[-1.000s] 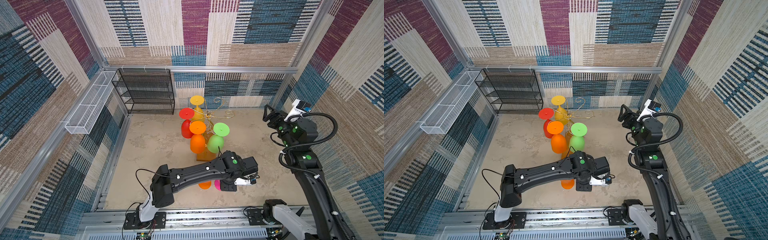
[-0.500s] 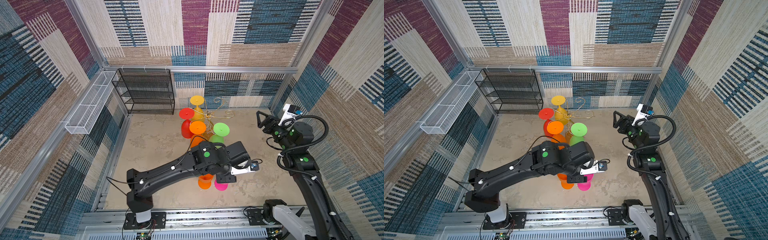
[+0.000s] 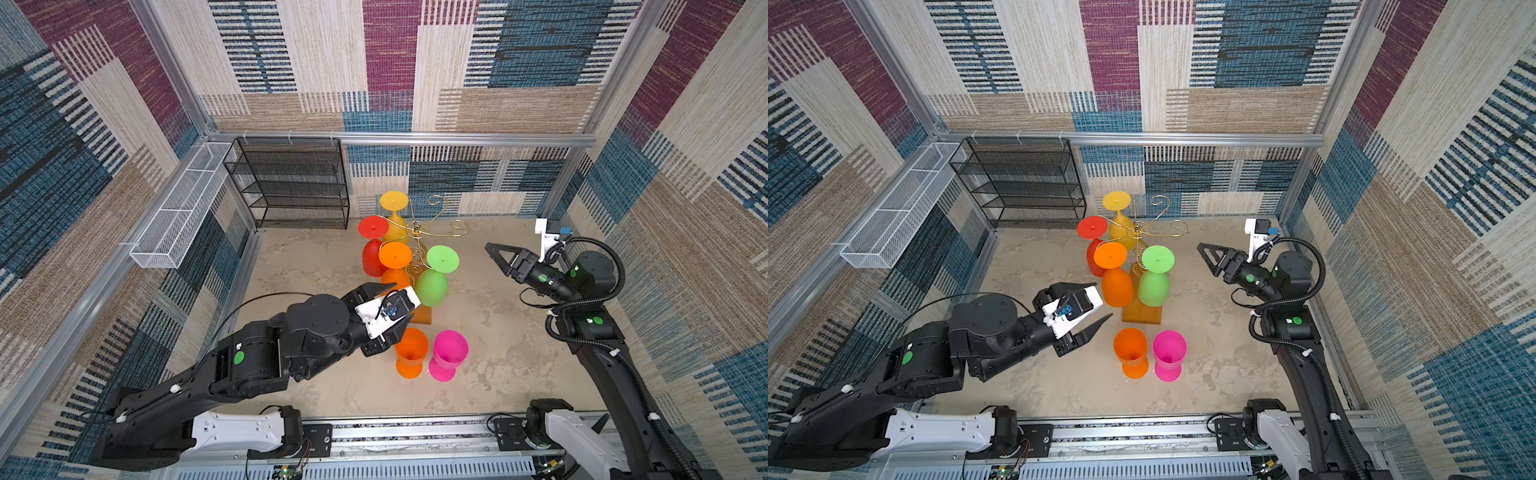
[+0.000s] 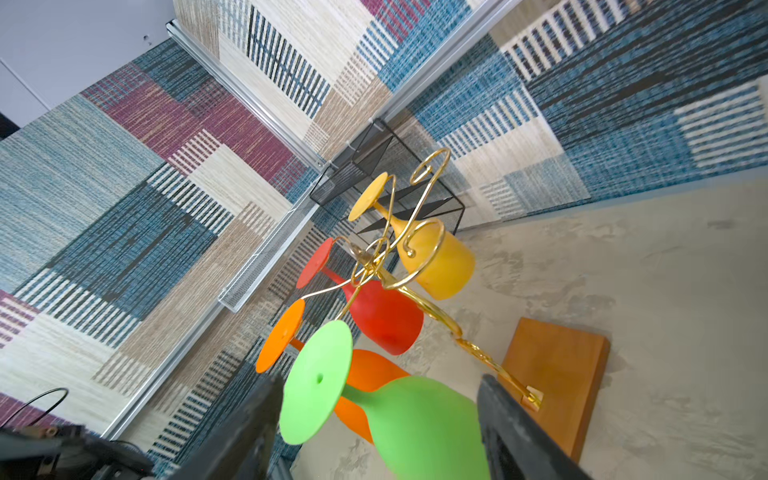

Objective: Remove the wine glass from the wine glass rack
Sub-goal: 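Open the left gripper and raise it off the magenta glass, then move the left gripper toward the rack while right gripper reaches the green glass foot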

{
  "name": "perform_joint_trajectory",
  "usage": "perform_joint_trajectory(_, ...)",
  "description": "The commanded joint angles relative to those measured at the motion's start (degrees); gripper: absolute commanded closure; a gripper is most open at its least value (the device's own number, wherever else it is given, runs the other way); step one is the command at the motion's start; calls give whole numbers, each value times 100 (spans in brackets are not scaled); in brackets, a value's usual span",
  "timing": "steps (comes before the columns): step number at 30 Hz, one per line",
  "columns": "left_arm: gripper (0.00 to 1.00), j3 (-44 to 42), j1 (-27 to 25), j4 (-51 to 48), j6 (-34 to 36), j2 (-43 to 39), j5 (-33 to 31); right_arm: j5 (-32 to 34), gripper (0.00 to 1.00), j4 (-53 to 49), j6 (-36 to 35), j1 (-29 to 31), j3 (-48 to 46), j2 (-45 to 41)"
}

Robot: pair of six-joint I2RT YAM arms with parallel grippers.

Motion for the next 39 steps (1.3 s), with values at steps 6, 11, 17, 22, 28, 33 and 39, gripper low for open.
perform_joint_trajectory(6, 38, -793, 31, 2237, 270, -542, -1727, -927, 39, 416, 286, 82, -24, 97)
perform_joint_trajectory(11, 38, -1072, 67, 3044, 658, -640, -2287, -964, 42, 413, 298, 232, -6, 153)
perform_joint_trajectory(17, 38, -1136, 143, 3246, 741, -599, -2341, -816, 43, 543, 297, 694, -25, 394)
perform_joint_trajectory(22, 39, -1135, 198, 3171, 641, -635, -2265, -709, 43, 602, 278, 942, 68, 540)
perform_joint_trajectory(28, 40, -1127, 258, 3070, 539, -652, -2147, -629, 46, 616, 259, 1082, 211, 651)
perform_joint_trajectory(33, 40, -1115, 287, 2985, 486, -629, -2075, -580, 51, 625, 255, 1217, 293, 756)
perform_joint_trajectory(39, 40, -1118, 338, 2912, 419, -631, -2024, -558, 57, 591, 228, 1258, 310, 770)
